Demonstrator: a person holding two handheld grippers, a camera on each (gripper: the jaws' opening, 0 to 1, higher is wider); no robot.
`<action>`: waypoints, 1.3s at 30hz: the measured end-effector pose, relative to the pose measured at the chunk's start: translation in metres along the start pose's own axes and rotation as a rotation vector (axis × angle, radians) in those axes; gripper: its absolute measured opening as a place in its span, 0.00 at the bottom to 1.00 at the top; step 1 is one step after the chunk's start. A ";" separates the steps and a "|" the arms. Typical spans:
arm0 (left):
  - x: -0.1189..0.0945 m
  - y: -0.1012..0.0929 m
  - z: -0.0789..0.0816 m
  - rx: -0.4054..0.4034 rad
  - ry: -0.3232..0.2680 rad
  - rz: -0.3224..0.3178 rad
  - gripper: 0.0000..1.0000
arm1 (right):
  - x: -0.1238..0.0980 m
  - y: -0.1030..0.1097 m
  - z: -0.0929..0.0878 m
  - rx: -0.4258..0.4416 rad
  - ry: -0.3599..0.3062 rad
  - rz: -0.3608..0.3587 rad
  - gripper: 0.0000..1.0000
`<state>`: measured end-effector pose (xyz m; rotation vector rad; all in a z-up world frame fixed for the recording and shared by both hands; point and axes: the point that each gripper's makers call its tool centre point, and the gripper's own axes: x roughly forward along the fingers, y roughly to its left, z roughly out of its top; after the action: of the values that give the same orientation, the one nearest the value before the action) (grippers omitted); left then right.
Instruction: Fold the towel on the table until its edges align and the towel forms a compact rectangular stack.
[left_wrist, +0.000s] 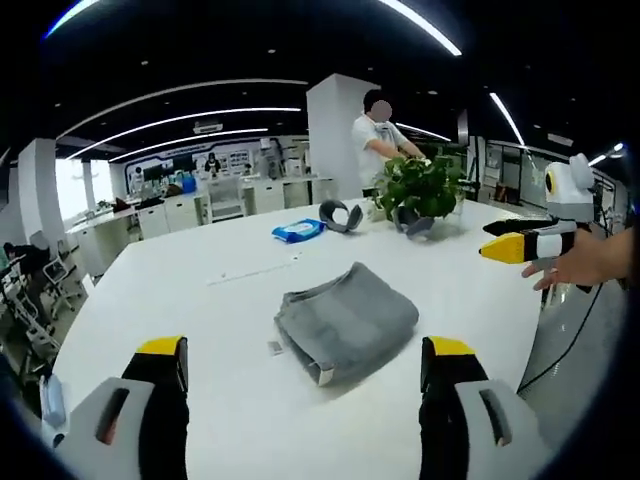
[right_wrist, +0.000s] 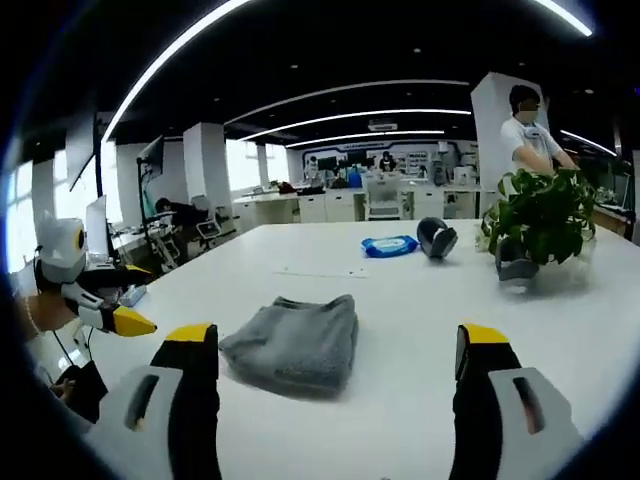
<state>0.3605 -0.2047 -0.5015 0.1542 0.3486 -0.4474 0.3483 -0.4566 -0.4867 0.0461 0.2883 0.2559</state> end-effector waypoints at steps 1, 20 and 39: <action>0.000 0.000 0.001 -0.002 -0.003 0.002 1.00 | 0.000 -0.001 0.000 -0.002 0.002 -0.003 0.99; -0.027 0.005 0.004 -0.013 0.000 0.078 1.00 | -0.020 -0.008 0.021 -0.058 -0.087 0.012 0.99; -0.052 -0.002 0.029 -0.022 -0.083 0.114 1.00 | -0.037 -0.019 0.024 -0.036 -0.111 0.049 0.99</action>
<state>0.3240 -0.1922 -0.4563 0.1329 0.2613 -0.3359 0.3254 -0.4846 -0.4553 0.0319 0.1725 0.3062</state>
